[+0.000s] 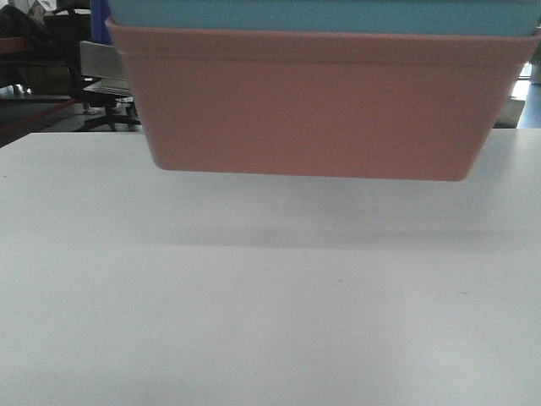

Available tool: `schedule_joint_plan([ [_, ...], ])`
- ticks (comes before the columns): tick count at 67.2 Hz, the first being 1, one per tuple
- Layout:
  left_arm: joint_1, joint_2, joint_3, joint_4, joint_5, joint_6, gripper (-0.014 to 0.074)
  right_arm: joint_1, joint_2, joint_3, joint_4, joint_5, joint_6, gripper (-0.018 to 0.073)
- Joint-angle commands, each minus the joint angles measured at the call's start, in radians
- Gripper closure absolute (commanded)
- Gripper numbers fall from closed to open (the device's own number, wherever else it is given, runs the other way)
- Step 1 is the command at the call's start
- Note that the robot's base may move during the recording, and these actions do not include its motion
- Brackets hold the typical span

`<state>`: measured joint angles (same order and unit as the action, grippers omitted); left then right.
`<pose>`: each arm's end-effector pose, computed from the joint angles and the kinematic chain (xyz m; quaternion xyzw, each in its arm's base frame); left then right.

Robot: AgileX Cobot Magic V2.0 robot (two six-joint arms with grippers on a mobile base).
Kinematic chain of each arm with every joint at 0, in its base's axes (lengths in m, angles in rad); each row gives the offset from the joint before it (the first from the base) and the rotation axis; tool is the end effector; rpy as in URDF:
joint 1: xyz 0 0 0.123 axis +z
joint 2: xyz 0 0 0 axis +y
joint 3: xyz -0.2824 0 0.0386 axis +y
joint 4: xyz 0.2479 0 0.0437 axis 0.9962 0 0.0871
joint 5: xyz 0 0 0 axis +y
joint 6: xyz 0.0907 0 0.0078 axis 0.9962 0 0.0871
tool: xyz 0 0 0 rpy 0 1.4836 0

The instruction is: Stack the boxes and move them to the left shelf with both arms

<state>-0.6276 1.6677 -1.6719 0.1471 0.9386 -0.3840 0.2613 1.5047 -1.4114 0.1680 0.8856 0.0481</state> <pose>0.3087 -0.2106 0.3776 0.1328 0.9234 -0.1091 0.3431 0.3137 0.0961 0.3578 -0.0717 0.9373 0.1291 0.3158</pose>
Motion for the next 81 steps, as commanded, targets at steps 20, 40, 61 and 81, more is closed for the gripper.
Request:
schedule_joint_plan([
  [20, -0.014, -0.359, 0.340, -0.012, -0.348, 0.020, 0.0601, 0.101, -0.154, 0.083, -0.074, -0.157, -0.018, 0.0505],
  [40, -0.077, -0.494, 0.511, -0.011, -0.418, 0.020, 0.0601, 0.109, -0.249, 0.214, -0.072, -0.195, 0.001, 0.0505],
  [61, -0.097, -0.493, 0.534, -0.011, -0.416, 0.020, 0.0601, 0.109, -0.271, 0.247, -0.072, -0.212, 0.001, 0.0505],
  [81, -0.097, -0.493, 0.534, -0.011, -0.412, 0.020, 0.0601, 0.109, -0.271, 0.247, -0.072, -0.211, 0.001, 0.0505],
])
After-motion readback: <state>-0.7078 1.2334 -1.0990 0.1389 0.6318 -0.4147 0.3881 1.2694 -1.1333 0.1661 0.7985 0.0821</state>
